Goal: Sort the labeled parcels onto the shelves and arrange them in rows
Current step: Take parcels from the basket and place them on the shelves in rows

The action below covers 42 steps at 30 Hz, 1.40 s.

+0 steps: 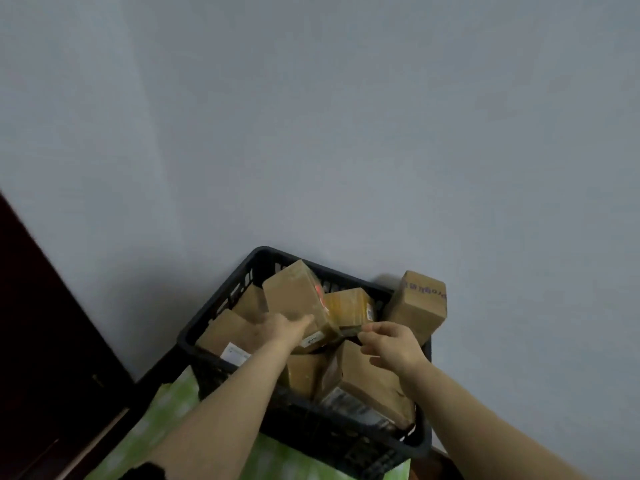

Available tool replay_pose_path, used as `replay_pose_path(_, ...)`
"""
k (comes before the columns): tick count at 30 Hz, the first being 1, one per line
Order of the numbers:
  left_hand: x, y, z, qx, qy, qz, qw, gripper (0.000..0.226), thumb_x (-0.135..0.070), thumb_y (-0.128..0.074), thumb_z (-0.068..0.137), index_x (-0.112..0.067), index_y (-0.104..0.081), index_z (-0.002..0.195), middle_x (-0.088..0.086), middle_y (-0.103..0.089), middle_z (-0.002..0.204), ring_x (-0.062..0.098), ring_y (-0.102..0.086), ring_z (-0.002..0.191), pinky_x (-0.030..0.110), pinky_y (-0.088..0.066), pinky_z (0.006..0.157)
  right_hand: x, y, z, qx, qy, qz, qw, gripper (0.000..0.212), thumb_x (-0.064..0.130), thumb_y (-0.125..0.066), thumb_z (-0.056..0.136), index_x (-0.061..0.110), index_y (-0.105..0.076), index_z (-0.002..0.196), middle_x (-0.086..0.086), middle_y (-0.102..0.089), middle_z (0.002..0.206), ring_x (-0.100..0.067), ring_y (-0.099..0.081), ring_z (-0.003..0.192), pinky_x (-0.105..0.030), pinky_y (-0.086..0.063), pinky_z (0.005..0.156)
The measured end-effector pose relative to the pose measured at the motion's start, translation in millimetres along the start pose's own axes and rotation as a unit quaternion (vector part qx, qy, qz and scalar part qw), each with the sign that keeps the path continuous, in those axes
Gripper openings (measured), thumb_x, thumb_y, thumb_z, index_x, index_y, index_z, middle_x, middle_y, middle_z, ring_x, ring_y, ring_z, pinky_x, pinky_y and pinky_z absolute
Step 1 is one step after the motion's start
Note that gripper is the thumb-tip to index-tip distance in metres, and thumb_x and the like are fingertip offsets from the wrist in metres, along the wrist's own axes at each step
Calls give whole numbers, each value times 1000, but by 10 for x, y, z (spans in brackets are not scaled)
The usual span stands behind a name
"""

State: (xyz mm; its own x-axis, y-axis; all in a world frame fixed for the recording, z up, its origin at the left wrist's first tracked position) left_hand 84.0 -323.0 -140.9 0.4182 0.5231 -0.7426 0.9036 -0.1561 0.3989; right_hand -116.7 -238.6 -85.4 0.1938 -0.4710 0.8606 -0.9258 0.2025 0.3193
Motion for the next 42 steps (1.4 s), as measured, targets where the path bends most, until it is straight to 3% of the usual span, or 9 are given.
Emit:
replay_pose_path(9, -95, -537, 736, -1, 92, 99, 991, 146, -72, -72, 59, -1, 23, 145, 28, 6, 154, 43, -2, 143, 55, -17, 116, -233, 90, 635, -18, -49, 9, 999, 16, 14, -60, 91, 14, -63, 107, -9, -66, 101, -17, -63, 91, -23, -51, 68)
replay_pose_path(14, -119, -475, 774, -47, 75, 74, 993, 135, -58, -79, 61, -5, 9, 149, 24, -20, 146, 41, -24, 133, 49, -30, 110, -319, 170, 776, 9, -49, 18, 999, 13, 13, -60, 91, 16, -63, 104, -8, -66, 101, -16, -64, 90, -20, -50, 64)
replay_pose_path(18, -245, -408, 567, 6, 29, -139, 990, 124, -55, -84, 33, -13, -37, 140, 9, -56, 123, 29, -56, 110, 45, -50, 94, -247, 170, 783, 50, -30, 54, 997, 18, 17, -63, 90, 10, -65, 106, -10, -65, 104, -21, -63, 95, -25, -53, 73)
replay_pose_path(22, -391, -278, -23, 103, -35, -298, 949, 97, -40, -90, 47, -18, -51, 133, 10, -67, 116, 32, -65, 103, 51, -53, 89, -65, 58, 658, 142, -33, 95, 985, 66, 57, -75, 65, 19, -58, 116, -3, -60, 119, -23, -54, 113, -41, -46, 96)
replay_pose_path(26, -378, -74, -752, 98, -83, -310, 942, 65, -29, -79, 65, -17, -57, 125, 9, -70, 107, 23, -69, 90, 28, -56, 62, 81, -187, 262, 292, -61, 137, 945, 83, 57, -80, 54, 24, -55, 125, -5, -59, 123, -26, -53, 114, -41, -49, 79)
replay_pose_path(30, -191, 170, -1334, 37, -109, -281, 953, 63, -34, -79, 64, -18, -61, 123, 6, -70, 111, 24, -65, 104, 35, -53, 87, 252, -386, -240, 383, -39, 175, 906, 78, 33, -80, 60, 11, -50, 129, -14, -62, 117, -31, -62, 102, -37, -54, 70)
replay_pose_path(34, -50, 569, -1806, -76, -118, -260, 955, 40, -23, -73, 79, -10, -66, 117, 7, -73, 106, 23, -68, 101, 37, -51, 95, 517, -479, -564, 345, 49, 144, 926, 111, 21, -85, 64, 18, -16, 150, -12, -50, 129, -27, -57, 106, -32, -55, 65)
replay_pose_path(37, -80, 738, -2131, -128, -127, -230, 956, 40, -38, -76, 76, -18, -68, 110, -2, -74, 102, 15, -69, 96, 32, -53, 91, 724, -467, -857, 240, 187, -7, 952, 120, 25, -84, 67, 21, 0, 152, -12, -26, 148, -28, -35, 132, -42, -44, 101)
replay_pose_path(42, 43, 1000, -2551, -188, -112, -226, 949, 33, -30, -80, 74, -16, -72, 103, 0, -75, 92, 14, -71, 88, 24, -55, 74, 967, -637, -1515, 224, 345, -80, 908, 130, 41, -88, 58, 23, 3, 150, -7, -12, 147, -26, -14, 137, -42, -28, 108)
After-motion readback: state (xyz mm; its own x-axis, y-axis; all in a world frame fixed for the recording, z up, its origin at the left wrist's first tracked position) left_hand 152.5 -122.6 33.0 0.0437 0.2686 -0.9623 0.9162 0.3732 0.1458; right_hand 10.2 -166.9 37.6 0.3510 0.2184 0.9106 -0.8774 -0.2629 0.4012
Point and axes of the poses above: each hand's wrist, its own z-axis towards the middle knuckle, its own y-axis out of the back of the hand, x = y × z, the point moved 8 cm from there along z, towards the middle knuckle
